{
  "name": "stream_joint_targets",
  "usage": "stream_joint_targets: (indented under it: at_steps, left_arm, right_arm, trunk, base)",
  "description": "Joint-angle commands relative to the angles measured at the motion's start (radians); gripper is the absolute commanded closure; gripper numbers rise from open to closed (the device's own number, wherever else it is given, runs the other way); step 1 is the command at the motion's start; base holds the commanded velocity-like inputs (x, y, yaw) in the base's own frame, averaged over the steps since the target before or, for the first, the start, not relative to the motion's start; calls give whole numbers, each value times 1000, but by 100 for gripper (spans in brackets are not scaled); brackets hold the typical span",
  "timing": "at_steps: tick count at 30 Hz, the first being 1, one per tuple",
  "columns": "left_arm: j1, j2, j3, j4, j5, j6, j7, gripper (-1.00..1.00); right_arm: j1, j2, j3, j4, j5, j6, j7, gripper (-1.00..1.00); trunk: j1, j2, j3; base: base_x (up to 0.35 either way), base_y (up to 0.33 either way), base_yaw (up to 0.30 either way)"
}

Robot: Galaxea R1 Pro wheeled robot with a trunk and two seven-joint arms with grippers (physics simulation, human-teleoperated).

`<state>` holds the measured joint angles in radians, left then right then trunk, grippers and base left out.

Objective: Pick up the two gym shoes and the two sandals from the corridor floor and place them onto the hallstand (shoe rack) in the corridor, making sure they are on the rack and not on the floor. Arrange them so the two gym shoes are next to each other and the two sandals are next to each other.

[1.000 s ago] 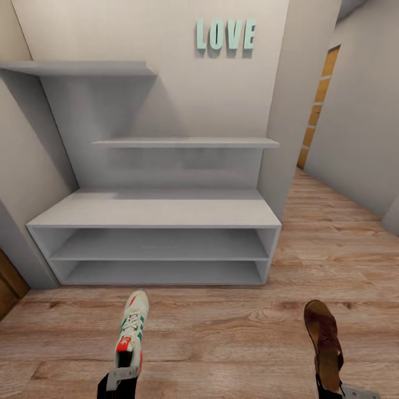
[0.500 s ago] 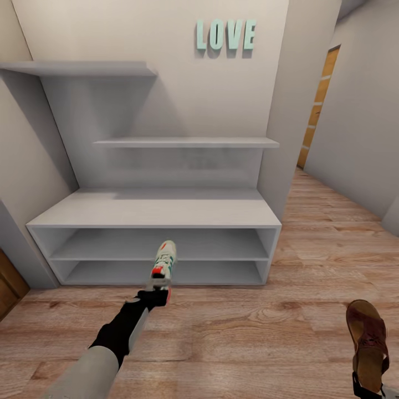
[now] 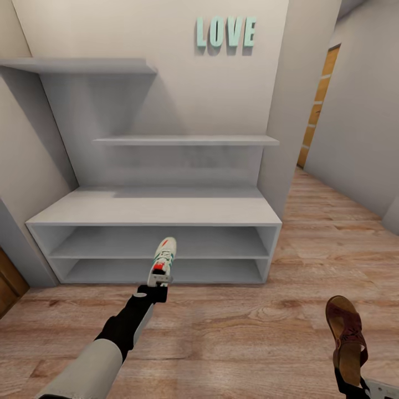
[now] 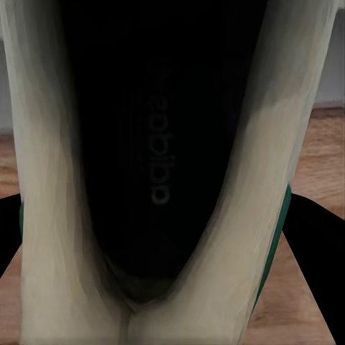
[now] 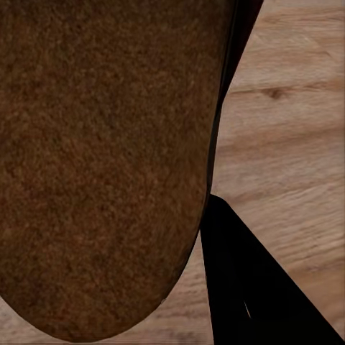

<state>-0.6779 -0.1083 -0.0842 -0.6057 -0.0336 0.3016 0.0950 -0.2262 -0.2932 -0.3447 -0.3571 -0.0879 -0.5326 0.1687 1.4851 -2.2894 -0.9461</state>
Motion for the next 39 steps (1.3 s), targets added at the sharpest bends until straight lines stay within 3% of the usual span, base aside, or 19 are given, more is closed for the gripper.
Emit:
stream_joint_targets:
  at_steps: [1, 7, 12, 22, 26, 39]
  left_arm:
    - [-2, -1, -4, -2, -4, 7, 5, 100]
    - [-12, -5, -5, -5, -2, 40, 5, 100]
    - [-50, -10, -5, -10, 10, 148, -12, 100]
    - [-192, -17, -5, -13, 51, 361, -73, 100]
    - [-212, -17, -5, -14, 56, 376, -75, 100]
    - [-218, -17, 4, -10, 61, 381, -74, 100]
  right_arm:
    - [-1, 0, -4, 1, -14, -1, 12, 100]
    - [-1, 0, -9, 0, -15, -1, 11, 100]
    - [-1, 0, -11, 0, -15, -1, 11, 100]
    - [-1, -2, -11, 0, -16, -1, 11, 100]
    - [-1, -3, -11, 0, -16, -1, 11, 100]
    - [-1, -3, -9, 0, -15, -2, 11, 100]
  trunk:
    - [4, -8, -4]
    - [27, -50, -28]
    - [46, -85, -51]
    - [84, -155, -98]
    - [100, -183, -117]
    - [100, -183, -131]
  base:
    - [0, 0, 0]
    - [0, 0, 0]
    - [0, 0, 0]
    - [0, 0, 0]
    - [0, 0, 0]
    - [0, 0, 0]
